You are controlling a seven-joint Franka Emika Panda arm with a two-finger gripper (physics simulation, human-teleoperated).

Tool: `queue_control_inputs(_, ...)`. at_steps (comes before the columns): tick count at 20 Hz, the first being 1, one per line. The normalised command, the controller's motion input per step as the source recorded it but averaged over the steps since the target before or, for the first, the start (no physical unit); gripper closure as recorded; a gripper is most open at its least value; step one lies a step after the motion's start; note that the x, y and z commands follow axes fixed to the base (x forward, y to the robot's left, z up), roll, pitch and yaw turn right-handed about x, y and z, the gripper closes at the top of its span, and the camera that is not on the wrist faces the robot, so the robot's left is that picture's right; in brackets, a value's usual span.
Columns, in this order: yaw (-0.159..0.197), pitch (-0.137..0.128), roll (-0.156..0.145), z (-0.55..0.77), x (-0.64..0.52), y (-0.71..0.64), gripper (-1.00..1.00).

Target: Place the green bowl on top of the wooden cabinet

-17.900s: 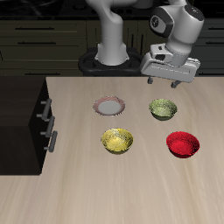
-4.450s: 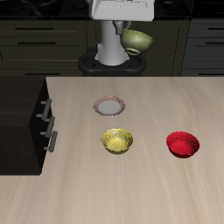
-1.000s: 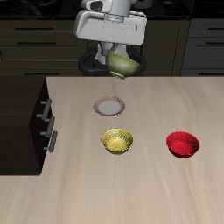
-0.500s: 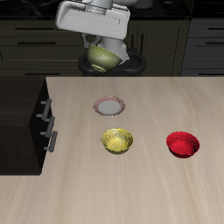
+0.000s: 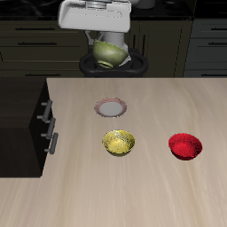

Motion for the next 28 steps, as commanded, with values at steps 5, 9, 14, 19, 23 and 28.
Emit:
queue_control_inputs(5, 0.050, 0.000, 0.152, -0.01, -0.05, 0.15, 1.00)
queue_control_inputs(9, 0.027, 0.021, 0.044, -0.01, 0.00, -0.20, 1.00)
queue_control_inputs(14, 0.013, -0.002, 0.003, 0.03, -0.05, -0.30, 1.00)
queue_control_inputs(19, -0.003, 0.009, -0.049, -0.03, 0.02, -0.45, 1.00)
queue_control_inputs(23, 0.022, 0.003, -0.017, -0.05, 0.00, -0.16, 1.00)
queue_control_inputs(28, 0.019, -0.008, -0.051, 0.01, 0.03, -0.27, 1.00)
